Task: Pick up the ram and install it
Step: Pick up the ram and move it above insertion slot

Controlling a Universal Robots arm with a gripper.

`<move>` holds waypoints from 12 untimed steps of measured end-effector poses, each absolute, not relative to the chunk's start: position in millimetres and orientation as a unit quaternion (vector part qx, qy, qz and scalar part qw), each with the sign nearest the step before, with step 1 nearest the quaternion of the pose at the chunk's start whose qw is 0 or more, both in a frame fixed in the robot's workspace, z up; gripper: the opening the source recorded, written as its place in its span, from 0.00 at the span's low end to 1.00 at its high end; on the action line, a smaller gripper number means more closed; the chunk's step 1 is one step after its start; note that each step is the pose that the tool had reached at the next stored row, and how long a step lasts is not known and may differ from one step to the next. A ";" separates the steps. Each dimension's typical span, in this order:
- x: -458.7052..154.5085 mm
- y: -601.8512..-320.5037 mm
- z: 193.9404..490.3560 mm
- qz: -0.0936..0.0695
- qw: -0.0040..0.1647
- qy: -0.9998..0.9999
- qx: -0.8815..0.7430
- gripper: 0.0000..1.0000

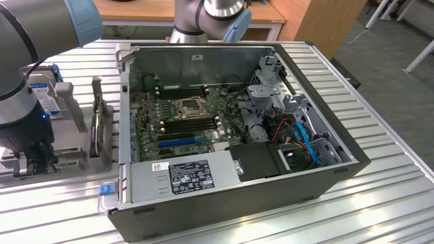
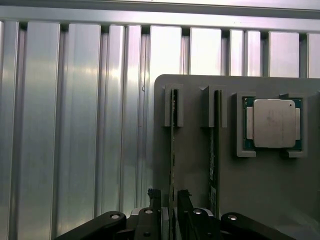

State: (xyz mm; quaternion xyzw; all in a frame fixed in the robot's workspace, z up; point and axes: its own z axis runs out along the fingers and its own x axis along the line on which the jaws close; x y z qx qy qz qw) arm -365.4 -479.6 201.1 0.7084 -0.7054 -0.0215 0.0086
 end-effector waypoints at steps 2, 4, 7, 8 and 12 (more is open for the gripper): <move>-365.3 -479.5 201.1 -0.022 0.009 -0.705 0.708 0.27; -365.4 -479.6 201.1 -0.022 0.009 -0.705 0.708 0.27; -365.4 -479.5 201.1 -0.022 0.009 -0.705 0.708 0.19; -365.3 -479.5 201.1 -0.022 0.009 -0.705 0.708 0.19; -365.3 -479.6 201.1 -0.022 0.009 -0.705 0.708 0.19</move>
